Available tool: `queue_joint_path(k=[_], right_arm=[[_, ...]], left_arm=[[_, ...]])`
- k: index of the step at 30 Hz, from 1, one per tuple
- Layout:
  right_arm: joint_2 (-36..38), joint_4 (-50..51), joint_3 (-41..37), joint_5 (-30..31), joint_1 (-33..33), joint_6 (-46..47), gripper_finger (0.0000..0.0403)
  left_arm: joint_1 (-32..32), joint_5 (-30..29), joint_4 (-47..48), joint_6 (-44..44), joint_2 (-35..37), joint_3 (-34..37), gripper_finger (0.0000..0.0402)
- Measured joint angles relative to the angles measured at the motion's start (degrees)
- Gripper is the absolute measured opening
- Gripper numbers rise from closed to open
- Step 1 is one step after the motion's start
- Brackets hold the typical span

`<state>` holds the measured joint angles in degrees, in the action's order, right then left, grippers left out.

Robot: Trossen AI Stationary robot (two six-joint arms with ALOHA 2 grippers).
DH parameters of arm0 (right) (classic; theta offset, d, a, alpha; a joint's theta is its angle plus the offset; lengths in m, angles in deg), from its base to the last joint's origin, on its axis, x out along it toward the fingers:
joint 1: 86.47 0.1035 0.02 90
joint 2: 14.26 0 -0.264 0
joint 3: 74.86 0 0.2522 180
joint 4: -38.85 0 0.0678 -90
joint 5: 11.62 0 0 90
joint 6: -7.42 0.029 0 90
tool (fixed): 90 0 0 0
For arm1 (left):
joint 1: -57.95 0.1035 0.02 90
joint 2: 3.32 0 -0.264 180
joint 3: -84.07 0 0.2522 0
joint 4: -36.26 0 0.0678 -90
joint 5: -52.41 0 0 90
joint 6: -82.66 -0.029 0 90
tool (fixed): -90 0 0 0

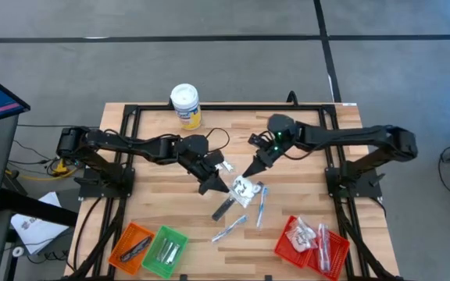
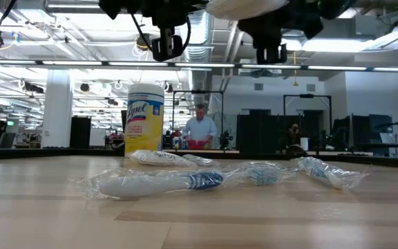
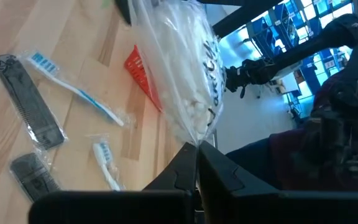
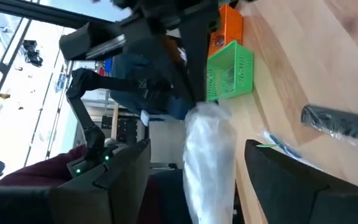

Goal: Pick & Place Travel size toiletries
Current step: Put the cotton pods into the left red basket

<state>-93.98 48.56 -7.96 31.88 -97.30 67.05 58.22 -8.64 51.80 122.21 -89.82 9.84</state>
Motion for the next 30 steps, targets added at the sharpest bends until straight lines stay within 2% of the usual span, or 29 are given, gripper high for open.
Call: queue_joint_path(k=[8,12,23,30], right_arm=[[-2.23,-9.25,0.0,0.07,0.26,3.97,0.0253],[-2.23,-9.66,0.02,0.28,0.26,4.79,0.0239],[-2.23,-9.71,0.02,0.31,0.48,4.46,0.0098],[-2.23,-9.13,0.02,0.24,0.48,3.57,0.0056]], left_arm=[[0.13,0.0,-0.04,-0.23,0.0,0.0,0.0],[0.76,0.02,-0.04,-0.37,0.0,0.0,0.0],[1.79,0.02,-0.17,-0.74,0.0,0.0,0.0],[1.79,-0.52,-0.57,-0.74,-0.02,0.0,0.0]])
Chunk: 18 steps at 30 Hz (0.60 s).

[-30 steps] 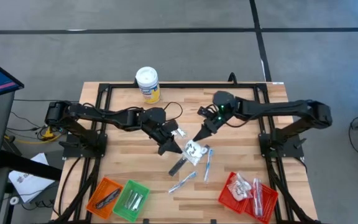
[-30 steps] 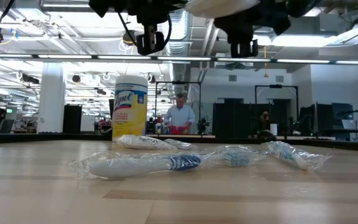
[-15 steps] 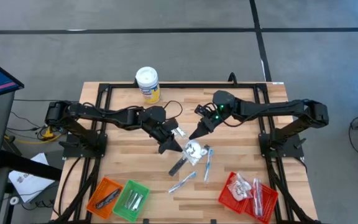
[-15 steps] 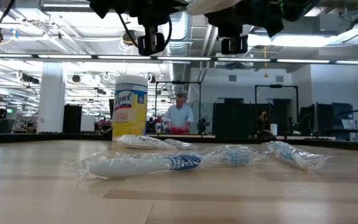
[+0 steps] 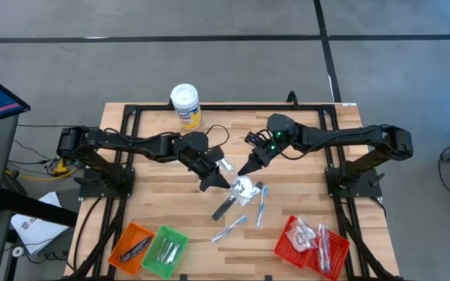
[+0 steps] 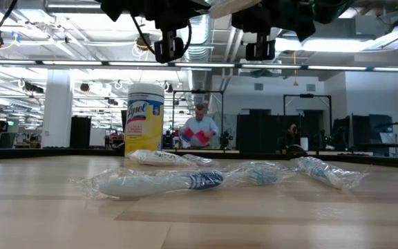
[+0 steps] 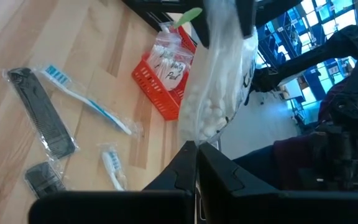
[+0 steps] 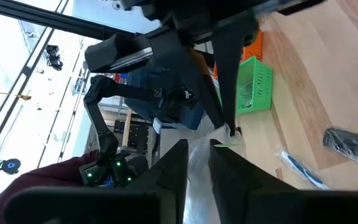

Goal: Pick & Place Travel size toiletries
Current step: Put the cotton pods into the left red basket

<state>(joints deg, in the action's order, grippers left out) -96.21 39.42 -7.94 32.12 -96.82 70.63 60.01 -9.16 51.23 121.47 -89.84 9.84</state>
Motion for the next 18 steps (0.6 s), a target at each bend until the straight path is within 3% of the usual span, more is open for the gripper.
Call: queue_joint_path(k=[6,10,18], right_arm=[[0.0,3.7,0.0,0.0,-0.02,-2.7,0.0009],[0.06,4.89,0.0,1.26,0.0,-3.51,0.0007],[4.27,8.66,0.01,6.24,-0.36,-6.84,0.0001]], left_arm=[[-0.02,-1.07,-0.18,0.0,0.0,0.0,0.0002],[-0.01,-1.01,-0.59,1.65,0.0,0.0,0.0017],[0.83,-2.73,-1.14,5.28,2.92,0.04,0.0091]])
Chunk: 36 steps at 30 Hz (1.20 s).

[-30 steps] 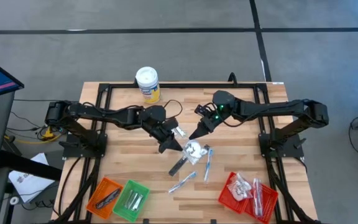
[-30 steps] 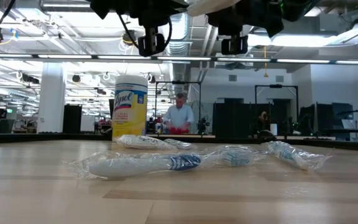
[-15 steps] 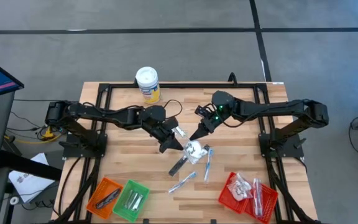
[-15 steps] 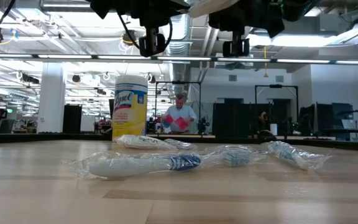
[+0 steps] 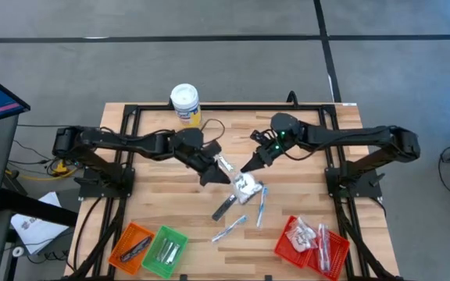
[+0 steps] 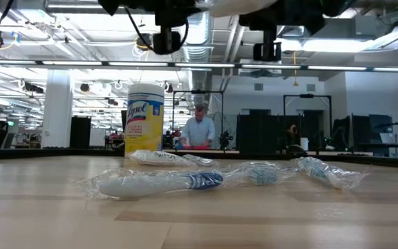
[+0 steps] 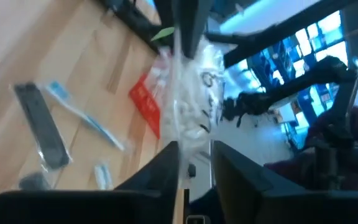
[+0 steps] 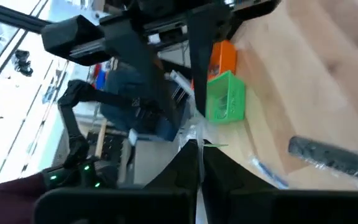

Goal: Pick & Place Travel size toiletries
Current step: Put the cotton pods into the left red basket

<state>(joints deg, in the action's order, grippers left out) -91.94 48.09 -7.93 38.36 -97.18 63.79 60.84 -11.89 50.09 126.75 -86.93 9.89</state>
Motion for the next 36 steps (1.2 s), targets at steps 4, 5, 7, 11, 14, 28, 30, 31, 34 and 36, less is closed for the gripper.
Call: queue_joint_path(k=[4,5,7,11,14,28,30,31,34,36], right_arm=[[3.5,4.36,-0.03,4.18,-0.36,-2.33,0.0001],[4.53,5.38,-0.03,5.6,-0.36,-2.79,0.0001],[6.6,6.26,-0.03,8.83,-0.31,-3.45,0.0001],[11.31,6.59,-0.03,16.43,1.0,-4.05,0.0001],[15.14,6.72,-0.03,23.65,2.72,-3.87,0.0],[25.14,-4.48,-0.01,67.7,21.22,-5.21,0.0],[24.83,-6.95,0.02,69.8,23.3,-6.82,0.0],[24.71,-7.54,-0.01,69.98,24.26,-7.46,0.0],[23.13,-9.5,0.01,70.15,26.4,-7.87,0.0],[22.1,-10.99,-0.11,70.13,27.76,-6.96,0.0]], left_arm=[[0.9,-3.05,0.08,0.22,3.73,0.0,0.0139],[1.05,-4.25,-0.35,-0.08,4.68,0.0,0.0149],[1.41,-7.3,-0.22,-0.86,6.54,0.0,0.017],[1.45,-14.62,-0.28,-3.14,9.19,0.0,0.0202],[1.45,-17.82,-0.43,-3.32,9.45,0.0,0.0219],[1.16,-16.1,-26.63,0.1,0.97,0.09,0.0242],[1.16,-14.34,-32.71,1.2,-0.83,0.09,0.0241],[1.16,-13.35,-34.91,1.23,-1.54,0.09,0.0242],[1.98,-11.79,-39.24,2.77,-3.11,0.09,0.0244],[2.57,-11.4,-41.75,4.81,-3.92,0.09,0.0246]])
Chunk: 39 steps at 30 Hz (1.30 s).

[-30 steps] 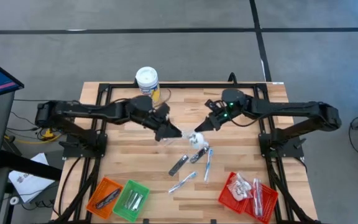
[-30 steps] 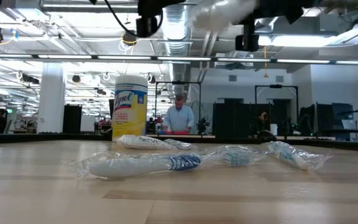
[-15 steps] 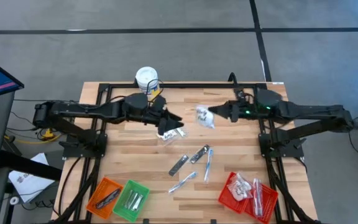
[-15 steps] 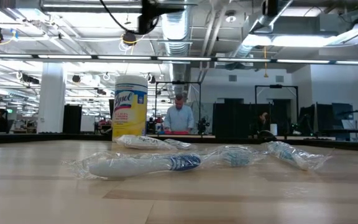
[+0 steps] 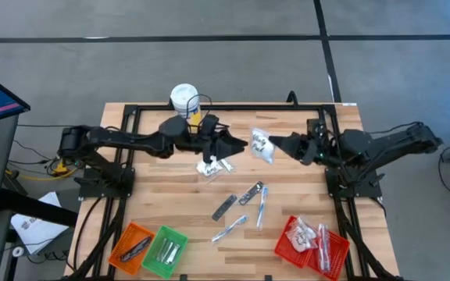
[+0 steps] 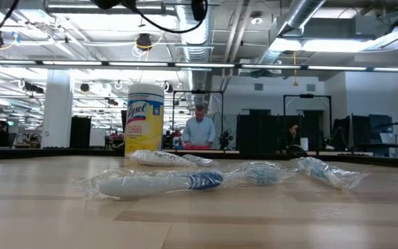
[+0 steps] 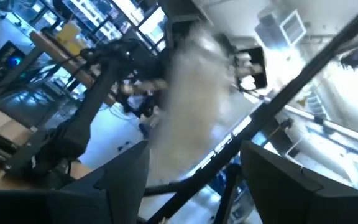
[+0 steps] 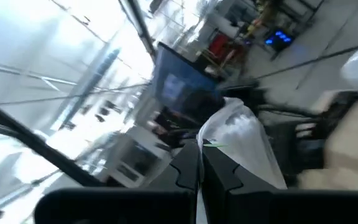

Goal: Pick & Place Travel size toiletries
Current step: Put the cotton pods into the left red basket

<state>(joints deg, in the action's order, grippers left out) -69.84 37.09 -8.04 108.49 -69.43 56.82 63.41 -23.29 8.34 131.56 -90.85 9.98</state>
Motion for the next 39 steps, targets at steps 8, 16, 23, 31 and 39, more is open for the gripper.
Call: queue_joint_path(k=[8,16,23,31,39], right_arm=[[-4.08,-7.45,0.11,-0.08,1.5,0.89,0.0],[-5.48,-7.47,0.11,-0.19,0.0,3.07,0.0],[-7.09,-6.82,0.0,-0.1,-2.49,4.56,0.0],[-9.11,-7.22,0.11,-0.11,-3.16,5.07,0.0],[-9.46,-7.07,0.11,-0.09,-3.99,4.83,0.0]], left_arm=[[0.53,3.12,-3.86,0.89,-0.02,0.0,0.0251],[0.6,4.44,-6.1,0.9,0.0,0.0,0.0251],[0.08,7.0,-6.16,0.95,0.0,0.0,0.0251],[0.08,8.75,-6.47,1.1,0.0,0.0,0.025],[0.1,8.82,-6.34,1.52,0.0,0.0,0.0165]])
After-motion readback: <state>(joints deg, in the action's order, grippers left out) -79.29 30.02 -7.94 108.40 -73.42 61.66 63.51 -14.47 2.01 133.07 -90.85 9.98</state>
